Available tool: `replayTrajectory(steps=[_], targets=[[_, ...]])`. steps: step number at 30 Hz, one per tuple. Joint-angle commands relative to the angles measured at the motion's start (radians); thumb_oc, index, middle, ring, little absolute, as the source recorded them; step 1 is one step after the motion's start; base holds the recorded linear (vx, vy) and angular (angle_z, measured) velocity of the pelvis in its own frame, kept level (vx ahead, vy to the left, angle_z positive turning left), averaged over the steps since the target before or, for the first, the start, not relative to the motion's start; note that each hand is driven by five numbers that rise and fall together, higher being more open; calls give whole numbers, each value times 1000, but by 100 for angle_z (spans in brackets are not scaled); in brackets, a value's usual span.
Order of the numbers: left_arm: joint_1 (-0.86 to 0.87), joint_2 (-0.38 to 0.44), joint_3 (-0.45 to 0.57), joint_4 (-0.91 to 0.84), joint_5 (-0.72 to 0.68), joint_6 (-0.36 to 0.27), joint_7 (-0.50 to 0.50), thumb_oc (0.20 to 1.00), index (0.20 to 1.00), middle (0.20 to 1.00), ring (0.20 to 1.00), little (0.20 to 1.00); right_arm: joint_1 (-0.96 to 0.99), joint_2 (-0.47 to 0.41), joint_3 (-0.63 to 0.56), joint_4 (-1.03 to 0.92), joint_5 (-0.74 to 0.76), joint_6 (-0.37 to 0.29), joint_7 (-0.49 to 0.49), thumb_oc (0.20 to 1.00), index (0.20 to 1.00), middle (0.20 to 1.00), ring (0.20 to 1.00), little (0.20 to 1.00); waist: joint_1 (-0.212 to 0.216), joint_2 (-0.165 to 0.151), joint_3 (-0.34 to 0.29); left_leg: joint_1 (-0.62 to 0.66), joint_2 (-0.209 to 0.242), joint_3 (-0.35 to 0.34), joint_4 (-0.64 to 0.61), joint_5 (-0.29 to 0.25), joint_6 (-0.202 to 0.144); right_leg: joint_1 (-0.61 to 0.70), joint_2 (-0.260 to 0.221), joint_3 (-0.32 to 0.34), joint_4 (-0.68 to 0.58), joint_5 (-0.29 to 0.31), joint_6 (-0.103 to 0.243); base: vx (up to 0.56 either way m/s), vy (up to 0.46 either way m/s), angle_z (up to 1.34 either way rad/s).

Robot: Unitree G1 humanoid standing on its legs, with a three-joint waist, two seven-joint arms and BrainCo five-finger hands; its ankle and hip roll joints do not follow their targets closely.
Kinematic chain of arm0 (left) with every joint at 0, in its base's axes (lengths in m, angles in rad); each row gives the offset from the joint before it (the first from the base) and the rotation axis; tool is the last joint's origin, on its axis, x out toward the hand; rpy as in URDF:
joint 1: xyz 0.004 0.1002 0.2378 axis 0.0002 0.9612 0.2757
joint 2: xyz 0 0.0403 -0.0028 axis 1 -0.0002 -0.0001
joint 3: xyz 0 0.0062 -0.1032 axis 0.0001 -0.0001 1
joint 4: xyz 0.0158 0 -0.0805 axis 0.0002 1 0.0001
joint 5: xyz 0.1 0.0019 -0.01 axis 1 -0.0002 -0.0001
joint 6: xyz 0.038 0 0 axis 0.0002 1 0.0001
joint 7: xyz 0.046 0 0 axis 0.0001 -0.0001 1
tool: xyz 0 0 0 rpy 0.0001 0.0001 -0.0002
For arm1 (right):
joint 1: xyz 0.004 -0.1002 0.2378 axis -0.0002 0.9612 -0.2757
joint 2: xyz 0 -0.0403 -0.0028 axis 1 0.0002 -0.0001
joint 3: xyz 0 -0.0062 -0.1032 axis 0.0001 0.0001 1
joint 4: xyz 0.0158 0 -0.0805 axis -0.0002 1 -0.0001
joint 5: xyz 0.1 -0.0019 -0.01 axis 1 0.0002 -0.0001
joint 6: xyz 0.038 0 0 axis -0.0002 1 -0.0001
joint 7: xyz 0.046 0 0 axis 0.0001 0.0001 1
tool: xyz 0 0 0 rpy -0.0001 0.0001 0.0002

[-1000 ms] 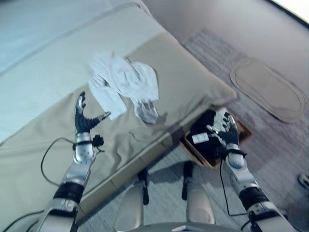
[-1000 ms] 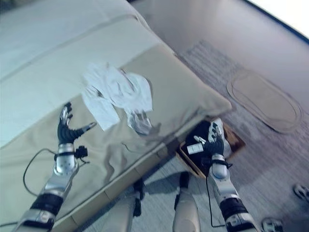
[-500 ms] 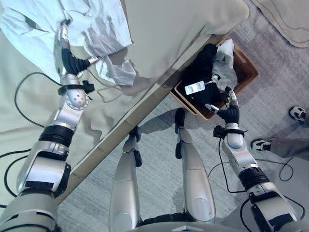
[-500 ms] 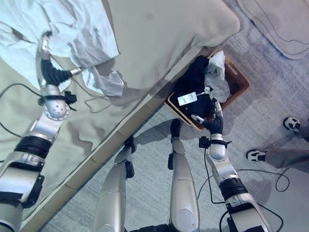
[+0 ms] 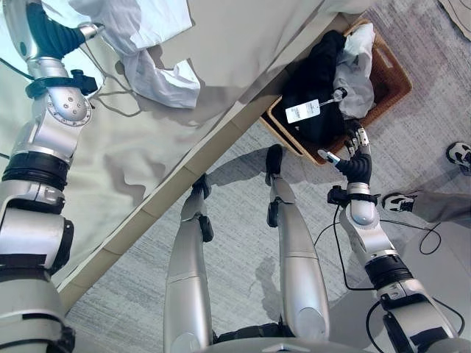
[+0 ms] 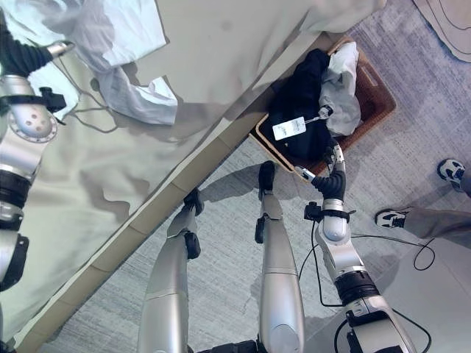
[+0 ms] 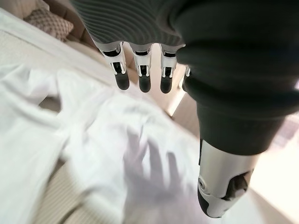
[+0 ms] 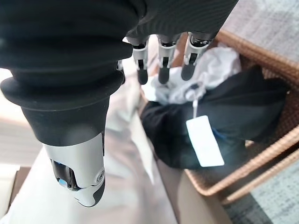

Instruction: Pick up clothes into the bucket

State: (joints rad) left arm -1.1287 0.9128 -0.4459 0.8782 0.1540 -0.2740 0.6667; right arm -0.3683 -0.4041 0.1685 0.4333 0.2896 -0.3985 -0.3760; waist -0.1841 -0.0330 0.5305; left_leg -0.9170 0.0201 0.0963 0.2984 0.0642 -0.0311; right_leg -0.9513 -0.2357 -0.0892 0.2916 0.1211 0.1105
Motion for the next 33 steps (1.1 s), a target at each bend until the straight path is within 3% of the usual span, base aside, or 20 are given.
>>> replayTrajectory(steps=[1,2,6,12,13,14,15,19,24,26,27,28,33], targets=[[-49,36,4,53,90,29,-12,1000,1000,1000,1000,1000,91,-35,-26,-67,31,-71,9,1000,1000,1000,1000,1000,-12,1,-95,-106,2,-25,166,-123,-10,11,-50,25,-129,97,108,0,0,0],[-77,29,-24,82,98,38,-22,1000,1000,1000,1000,1000,90,-33,-28,-68,32,-71,12,1000,1000,1000,1000,1000,-21,-4,-91,-122,-7,-17,163,-90,-2,-1,-61,21,-135,123,101,0,0,0],[-143,40,-127,101,183,53,-68,1000,1000,1000,1000,1000,82,-36,-24,-52,36,-68,30,1000,1000,1000,1000,1000,-29,-1,-100,-130,-11,-17,160,-88,-3,-10,-63,21,-141,127,102,-14,13,3],[-175,47,-261,72,232,-9,-206,1000,1000,1000,1000,1000,68,-42,-16,-38,67,-67,83,1000,1000,1000,1000,1000,-41,2,-110,-123,-13,-7,153,-87,-2,-11,-63,28,-148,133,106,1,41,0],[-176,47,-262,72,232,-9,-206,1000,1000,1000,1000,1000,68,-42,-17,-38,67,-67,84,1000,1000,1000,1000,1000,-41,2,-110,-123,-13,-7,153,-87,-2,-11,-63,28,-148,134,106,65,47,-2],[-187,39,-277,78,235,-14,-217,1000,1000,1000,1000,1000,71,-44,-11,-40,72,-67,96,1000,1000,1000,1000,1000,-38,7,-121,-111,-6,-13,154,-121,-9,1,-51,33,-150,109,114,0,0,0],[-190,37,-279,79,235,-14,-217,1000,1000,1000,1000,1000,71,-44,-13,-41,72,-68,96,1000,1000,1000,1000,1000,-45,2,-113,-123,-13,-4,154,-90,-1,-9,-62,30,-152,133,106,1,28,-4],[-220,33,-330,68,267,-22,-238,1000,1000,1000,1000,1000,71,-48,-14,-56,81,-72,112,1000,1000,1000,1000,1000,-55,3,-121,-118,-16,-1,135,-83,-4,-4,-62,29,-168,140,110,-17,5,-1],[-222,42,-346,54,272,-32,-255,1000,1000,1000,1000,1000,79,-42,-21,-59,85,-73,118,1000,1000,1000,1000,1000,-54,7,-121,-118,-16,-1,133,-81,-4,-4,-65,27,-168,142,112,13,0,0],[-220,49,-354,46,280,-32,-270,1000,1000,1000,1000,1000,83,-44,-25,-56,84,-70,120,1000,1000,1000,1000,1000,-44,13,-128,-104,-7,-9,134,-114,-12,7,-54,29,-166,118,120,27,1,-3],[-223,52,-358,46,284,-30,-274,545,545,545,545,545,85,-44,-28,-53,84,-71,122,1000,1000,1000,1000,1000,-51,10,-121,-115,-15,0,134,-83,-4,-2,-64,25,-168,143,112,-88,18,-8],[-223,54,-363,47,291,-28,-281,200,200,200,200,200,85,-42,-30,-54,86,-70,125,1000,1000,1000,1000,1000,-51,11,-122,-114,-18,0,130,-81,-4,-2,-65,24,-169,144,113,-84,15,-8],[-210,61,-358,59,298,-29,-280,200,200,200,200,200,86,-40,-28,-52,81,-68,127,1000,1000,1000,1000,1000,-52,11,-124,-106,-18,2,121,-78,-4,7,-66,23,-175,146,114,-5,2,0]])
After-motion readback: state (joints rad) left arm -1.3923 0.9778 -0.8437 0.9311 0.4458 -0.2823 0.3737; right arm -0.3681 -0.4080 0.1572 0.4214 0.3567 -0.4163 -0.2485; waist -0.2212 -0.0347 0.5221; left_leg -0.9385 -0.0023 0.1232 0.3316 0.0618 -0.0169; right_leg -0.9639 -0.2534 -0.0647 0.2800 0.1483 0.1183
